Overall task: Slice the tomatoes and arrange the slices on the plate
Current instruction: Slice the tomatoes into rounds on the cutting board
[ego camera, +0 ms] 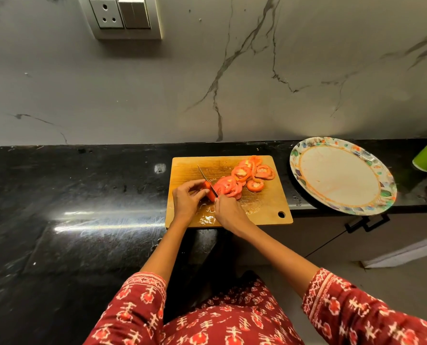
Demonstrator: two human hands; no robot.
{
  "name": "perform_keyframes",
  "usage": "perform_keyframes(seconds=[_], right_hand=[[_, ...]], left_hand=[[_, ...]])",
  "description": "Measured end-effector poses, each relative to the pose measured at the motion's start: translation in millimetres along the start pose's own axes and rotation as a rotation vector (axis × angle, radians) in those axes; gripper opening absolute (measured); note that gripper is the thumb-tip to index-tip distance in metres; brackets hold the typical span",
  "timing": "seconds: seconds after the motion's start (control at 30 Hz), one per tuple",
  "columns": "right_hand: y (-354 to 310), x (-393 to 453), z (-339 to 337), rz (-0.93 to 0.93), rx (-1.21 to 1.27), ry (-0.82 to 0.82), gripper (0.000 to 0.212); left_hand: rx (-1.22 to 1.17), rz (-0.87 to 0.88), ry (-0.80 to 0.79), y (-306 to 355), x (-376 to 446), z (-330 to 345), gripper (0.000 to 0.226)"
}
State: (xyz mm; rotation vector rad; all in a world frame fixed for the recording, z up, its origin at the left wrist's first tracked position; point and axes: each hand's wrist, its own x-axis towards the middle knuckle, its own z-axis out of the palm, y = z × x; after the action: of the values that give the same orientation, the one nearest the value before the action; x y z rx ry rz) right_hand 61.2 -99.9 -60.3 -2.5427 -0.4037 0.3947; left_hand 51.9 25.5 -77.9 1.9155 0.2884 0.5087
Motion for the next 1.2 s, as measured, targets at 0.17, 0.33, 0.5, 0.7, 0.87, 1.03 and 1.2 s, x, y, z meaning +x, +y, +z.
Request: perform_keyframes(seconds=[0.17, 0.33, 0.5, 0.7, 0.87, 1.03, 1.2], right_hand=[[9.1, -11.7, 1.0, 0.006, -0.011, -0.003, 0.035], [-0.6, 6.6, -0.7, 0.039, 0.024, -0.05, 0.034], [2.4, 3.6, 2.7, 0.043, 0.03, -0.073, 0.036], [-3.4, 7.5, 0.0, 0.067, 0.006, -0.068, 0.034], [2.4, -3.1, 6.8, 0.051, 0.006, -0.059, 0.033], [5.7, -7.8, 7.3, 0.07, -0.013, -0.06, 0.028], [-5.0, -3.3, 2.0, 0.082, -0.013, -0.057, 0.034]], left_hand=[[-0.005, -0.024, -0.006, -0.7, 3.8, 0.7, 0.028], [-0.002, 0.009, -0.023, 1.4, -0.5, 3.5, 0.027], [-0.018, 0.004, -0.004, -1.7, -2.1, 0.8, 0.028], [-0.02, 0.015, -0.032, -3.7, -1.8, 2.9, 0.028], [-0.036, -0.001, -0.008, -4.7, -3.6, 1.8, 0.028], [-0.034, -0.009, -0.022, -4.3, -2.3, 1.4, 0.029], [-0.042, -0.008, -0.009, -6.4, -3.1, 2.1, 0.029]])
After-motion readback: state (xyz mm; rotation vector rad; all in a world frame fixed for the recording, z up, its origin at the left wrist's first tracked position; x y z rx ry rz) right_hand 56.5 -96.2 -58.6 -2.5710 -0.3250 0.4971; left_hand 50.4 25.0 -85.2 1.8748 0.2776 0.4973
